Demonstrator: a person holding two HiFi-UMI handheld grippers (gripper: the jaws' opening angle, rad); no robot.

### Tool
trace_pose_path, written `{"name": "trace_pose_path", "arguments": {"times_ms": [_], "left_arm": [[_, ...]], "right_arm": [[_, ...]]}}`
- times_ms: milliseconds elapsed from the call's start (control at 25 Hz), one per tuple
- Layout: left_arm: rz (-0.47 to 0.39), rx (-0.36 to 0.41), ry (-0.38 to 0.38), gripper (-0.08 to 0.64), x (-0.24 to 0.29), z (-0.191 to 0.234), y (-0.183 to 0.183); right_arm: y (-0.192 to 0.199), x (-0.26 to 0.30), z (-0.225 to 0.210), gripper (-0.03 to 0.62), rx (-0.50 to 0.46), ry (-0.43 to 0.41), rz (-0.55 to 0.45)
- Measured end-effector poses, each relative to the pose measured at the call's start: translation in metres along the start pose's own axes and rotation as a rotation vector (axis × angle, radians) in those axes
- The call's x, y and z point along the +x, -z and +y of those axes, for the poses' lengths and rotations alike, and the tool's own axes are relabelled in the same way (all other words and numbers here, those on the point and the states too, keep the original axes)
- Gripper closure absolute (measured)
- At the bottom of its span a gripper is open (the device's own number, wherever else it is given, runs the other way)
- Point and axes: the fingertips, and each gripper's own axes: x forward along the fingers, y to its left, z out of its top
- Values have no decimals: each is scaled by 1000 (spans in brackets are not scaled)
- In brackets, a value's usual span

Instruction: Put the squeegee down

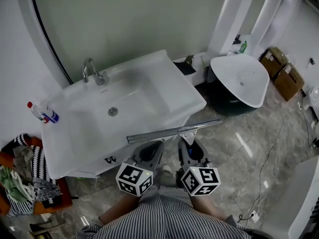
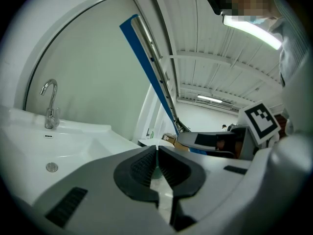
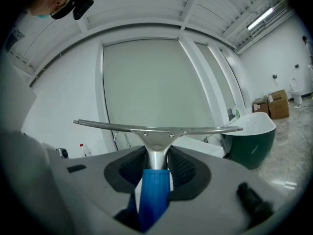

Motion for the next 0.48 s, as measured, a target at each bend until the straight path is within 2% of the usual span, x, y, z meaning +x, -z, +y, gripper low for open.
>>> {"name": "trace_pose_path", "arguments": {"times_ms": [200, 480], "left_arm": [[38, 3, -3, 537, 18, 19, 1], [-2, 19, -63, 537, 66, 64, -25]], "right_arm": [[-2, 32, -9, 465, 9, -11, 5], [-18, 98, -35, 465, 5, -36, 12]]}}
